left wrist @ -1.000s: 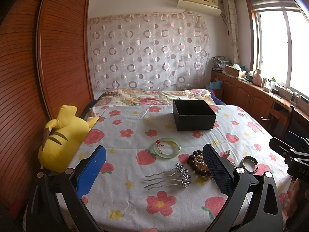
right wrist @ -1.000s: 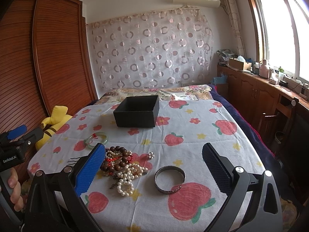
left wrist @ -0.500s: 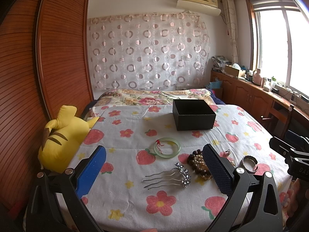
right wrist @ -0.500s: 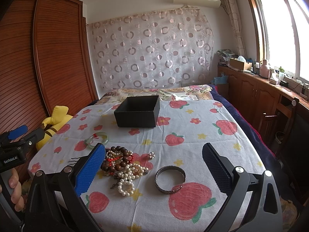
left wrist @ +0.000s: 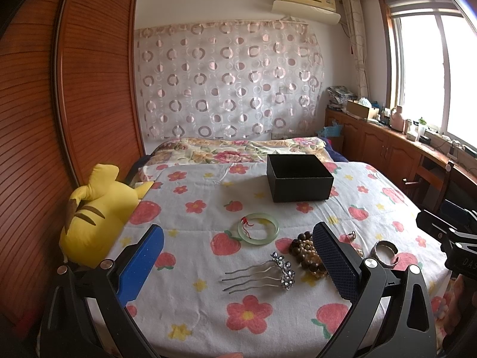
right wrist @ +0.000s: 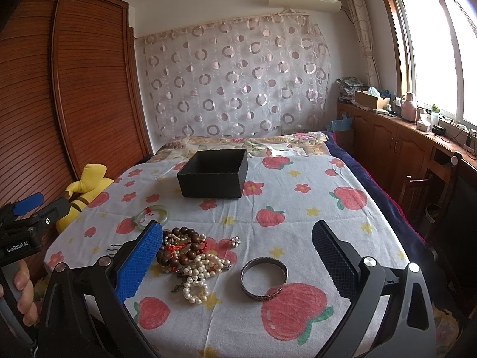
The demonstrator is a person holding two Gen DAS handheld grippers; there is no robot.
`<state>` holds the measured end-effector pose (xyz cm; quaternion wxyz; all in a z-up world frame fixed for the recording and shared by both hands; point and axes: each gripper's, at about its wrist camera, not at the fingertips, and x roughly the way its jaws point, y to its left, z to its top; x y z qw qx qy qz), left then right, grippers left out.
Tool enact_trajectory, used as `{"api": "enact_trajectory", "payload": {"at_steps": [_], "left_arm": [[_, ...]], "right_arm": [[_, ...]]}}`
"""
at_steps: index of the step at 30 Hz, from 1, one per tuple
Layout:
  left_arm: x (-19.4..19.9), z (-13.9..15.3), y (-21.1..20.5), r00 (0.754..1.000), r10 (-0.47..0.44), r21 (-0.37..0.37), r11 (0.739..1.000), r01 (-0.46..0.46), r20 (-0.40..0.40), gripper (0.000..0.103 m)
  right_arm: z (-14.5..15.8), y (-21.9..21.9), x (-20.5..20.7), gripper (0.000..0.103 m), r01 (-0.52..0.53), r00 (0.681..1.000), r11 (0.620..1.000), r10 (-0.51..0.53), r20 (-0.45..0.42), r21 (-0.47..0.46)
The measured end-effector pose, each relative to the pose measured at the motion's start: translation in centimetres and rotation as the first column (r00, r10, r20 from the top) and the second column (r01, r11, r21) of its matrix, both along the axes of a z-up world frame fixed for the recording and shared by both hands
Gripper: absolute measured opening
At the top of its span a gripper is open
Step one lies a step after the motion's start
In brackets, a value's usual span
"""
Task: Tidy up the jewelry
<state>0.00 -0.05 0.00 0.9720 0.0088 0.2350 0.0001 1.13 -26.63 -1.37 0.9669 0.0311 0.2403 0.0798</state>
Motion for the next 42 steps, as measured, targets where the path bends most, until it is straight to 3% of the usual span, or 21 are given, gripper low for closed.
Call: {"api": "enact_trajectory", "payload": {"at_steps": [22,27,32,42], "left_arm": [[0.7,-0.7,0.0,0.999,-0.003,0.003,1.000,0.003,-0.032,0.097],[0.5,-1.8,0.5,0.998,-0.009,-0.005,1.000,0.009,-0.059,0.097],[1.0,-2.8,1.9,0.995,-0.030,-0.024,0.999,0.028,-0.091,0.097],[2.3,-5.7,3.3,0.981,-0.069,-0.042,0.997,0.062,-0.179,0.097]], "right_arm": [[0.1,-0.2,0.1,0.101,-0.032,0.999,0.999,0.032,-0.012,-0.010],[-0.9,0.0,0.1,0.099,-0.081,0.995,0.996,0.080,-0.058,-0.030],[-3.0,-0.8,1.5,0.088,-0.126,0.984,0.990,0.117,-0.135,-0.064],[-7.2,-1.0,3.8,0.087,-0.207,0.946,0.973,0.173,-0.273,-0.099]]}}
